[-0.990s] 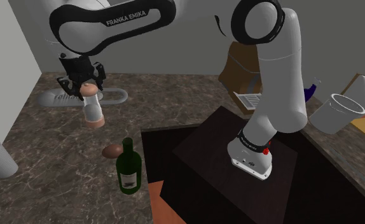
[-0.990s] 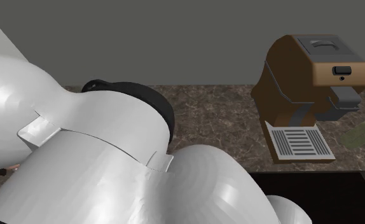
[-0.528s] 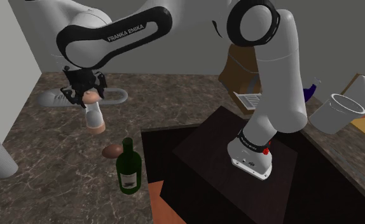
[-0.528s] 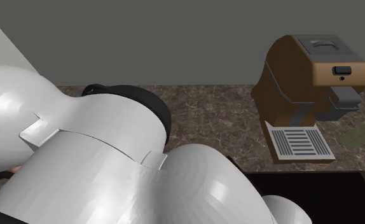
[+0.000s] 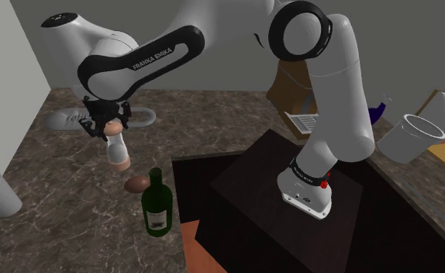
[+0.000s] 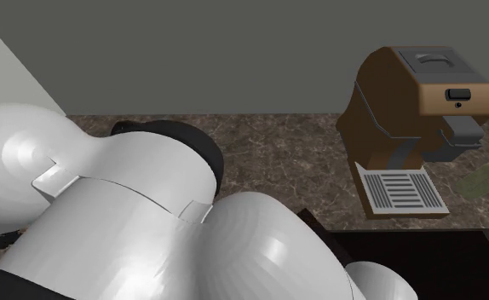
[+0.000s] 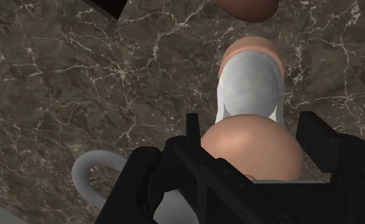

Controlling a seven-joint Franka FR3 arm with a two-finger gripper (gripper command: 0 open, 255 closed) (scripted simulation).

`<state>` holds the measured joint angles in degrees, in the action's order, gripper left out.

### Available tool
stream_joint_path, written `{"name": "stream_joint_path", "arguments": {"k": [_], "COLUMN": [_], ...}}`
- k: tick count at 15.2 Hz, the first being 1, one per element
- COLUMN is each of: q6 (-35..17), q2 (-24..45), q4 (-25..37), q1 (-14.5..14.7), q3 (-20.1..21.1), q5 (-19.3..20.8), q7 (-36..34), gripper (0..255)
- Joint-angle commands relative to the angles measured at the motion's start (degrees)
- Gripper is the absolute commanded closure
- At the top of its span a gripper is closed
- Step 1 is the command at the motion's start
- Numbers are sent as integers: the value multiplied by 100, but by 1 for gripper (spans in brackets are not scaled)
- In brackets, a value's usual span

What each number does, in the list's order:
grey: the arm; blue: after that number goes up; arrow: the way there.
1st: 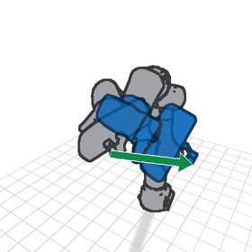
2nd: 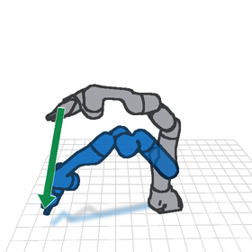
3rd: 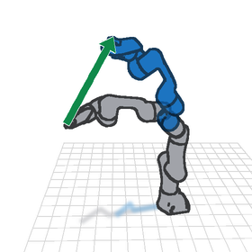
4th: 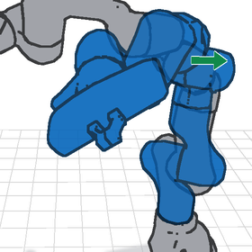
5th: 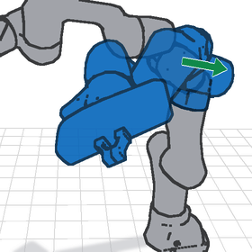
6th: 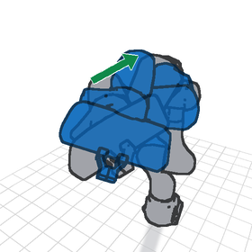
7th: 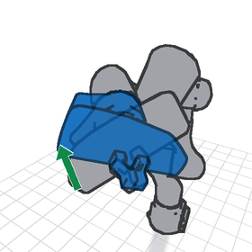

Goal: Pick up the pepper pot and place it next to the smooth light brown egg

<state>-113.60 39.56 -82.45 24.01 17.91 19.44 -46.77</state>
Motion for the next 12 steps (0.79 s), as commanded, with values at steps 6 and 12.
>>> {"name": "stream_joint_path", "arguments": {"k": [6,12], "q6": [-364,-650], "q2": [275,544], "q4": [-96,-121], "q1": [28,62], "q3": [-65,-128], "q5": [97,181], "q7": [-84,-153], "gripper": [255,255]}}
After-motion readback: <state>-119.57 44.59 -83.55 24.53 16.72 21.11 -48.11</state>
